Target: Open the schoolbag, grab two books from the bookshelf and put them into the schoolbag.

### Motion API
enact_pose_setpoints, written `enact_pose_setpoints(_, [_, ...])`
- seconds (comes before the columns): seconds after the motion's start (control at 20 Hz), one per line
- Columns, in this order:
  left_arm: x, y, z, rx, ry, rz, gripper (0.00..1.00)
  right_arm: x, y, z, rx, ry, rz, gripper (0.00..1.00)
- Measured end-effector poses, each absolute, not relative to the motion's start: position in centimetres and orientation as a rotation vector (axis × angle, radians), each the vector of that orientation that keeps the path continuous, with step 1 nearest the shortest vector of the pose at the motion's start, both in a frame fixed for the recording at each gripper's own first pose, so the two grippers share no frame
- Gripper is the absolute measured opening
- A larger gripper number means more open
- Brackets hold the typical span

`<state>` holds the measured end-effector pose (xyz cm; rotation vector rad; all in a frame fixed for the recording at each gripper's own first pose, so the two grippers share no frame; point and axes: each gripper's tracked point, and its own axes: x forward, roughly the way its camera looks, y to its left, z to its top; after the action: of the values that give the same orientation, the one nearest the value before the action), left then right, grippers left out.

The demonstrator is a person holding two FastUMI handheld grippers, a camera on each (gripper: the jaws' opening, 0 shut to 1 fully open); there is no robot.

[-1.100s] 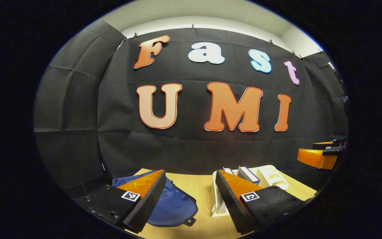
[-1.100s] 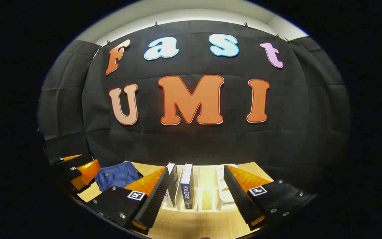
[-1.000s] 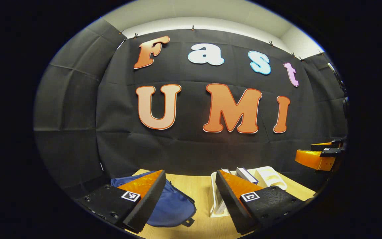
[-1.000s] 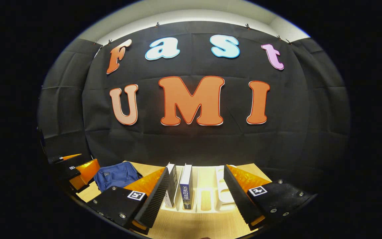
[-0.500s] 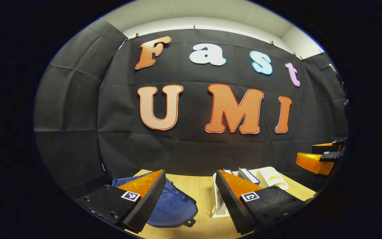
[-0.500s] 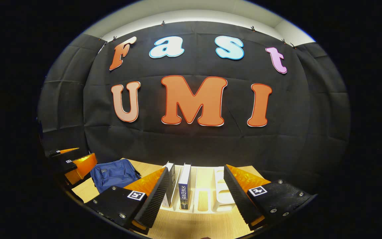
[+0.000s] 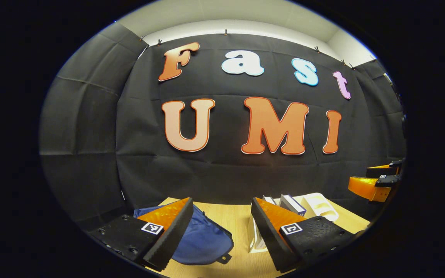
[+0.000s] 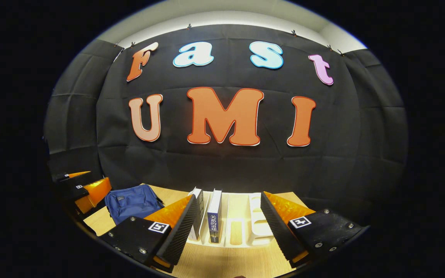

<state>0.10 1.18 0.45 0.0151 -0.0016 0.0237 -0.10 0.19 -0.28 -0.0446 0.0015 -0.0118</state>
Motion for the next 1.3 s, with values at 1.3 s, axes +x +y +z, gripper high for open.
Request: enact_pose_setpoints(1.3, [0.15,1.28,0.53,0.022,-0.003,0.021,0.94,0.18,0.07,-0.19,-0.082,-0.002,-0.020,0.97])
